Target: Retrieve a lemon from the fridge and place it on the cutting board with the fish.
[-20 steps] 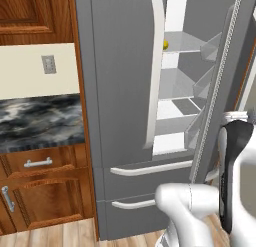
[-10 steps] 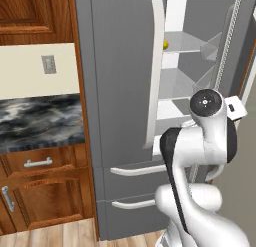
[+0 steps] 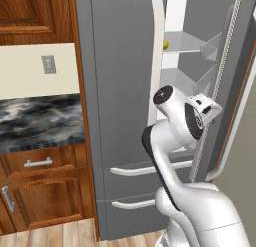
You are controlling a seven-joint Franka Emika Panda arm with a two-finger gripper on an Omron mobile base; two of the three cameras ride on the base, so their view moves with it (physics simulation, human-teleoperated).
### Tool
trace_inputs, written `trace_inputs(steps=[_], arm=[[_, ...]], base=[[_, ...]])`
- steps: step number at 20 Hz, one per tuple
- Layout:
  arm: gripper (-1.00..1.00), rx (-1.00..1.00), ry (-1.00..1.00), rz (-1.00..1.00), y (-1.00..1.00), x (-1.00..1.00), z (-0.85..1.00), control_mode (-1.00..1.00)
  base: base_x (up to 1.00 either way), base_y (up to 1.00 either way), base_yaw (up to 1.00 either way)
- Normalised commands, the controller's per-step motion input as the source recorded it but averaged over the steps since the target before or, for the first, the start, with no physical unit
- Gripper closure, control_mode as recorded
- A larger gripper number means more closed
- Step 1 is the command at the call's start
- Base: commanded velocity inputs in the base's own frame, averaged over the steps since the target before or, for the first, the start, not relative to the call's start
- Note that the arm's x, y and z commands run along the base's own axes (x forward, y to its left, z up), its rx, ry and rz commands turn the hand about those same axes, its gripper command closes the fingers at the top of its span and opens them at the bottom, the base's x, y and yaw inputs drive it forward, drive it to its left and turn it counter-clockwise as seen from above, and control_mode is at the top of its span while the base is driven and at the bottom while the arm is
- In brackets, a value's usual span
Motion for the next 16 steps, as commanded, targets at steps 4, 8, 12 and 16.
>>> trace_inputs(steps=[4,8,12,16], arm=[[-1.00,-0.15,0.61,0.00,-0.21,0.42,-0.06,-1.00],[-1.00,-0.10,0.46,0.01,-0.18,0.04,-0.36,-1.00],[-1.00,-0.10,0.36,0.07,-0.06,0.00,-0.53,-1.00],[-1.00,-0.02,0.05,0.09,-0.01,0.05,-0.19,-1.00]], base=[[0.00,0.00,0.00],[0.00,0.00,0.00],[0.00,0.00,0.00],[0.00,0.00,0.00]])
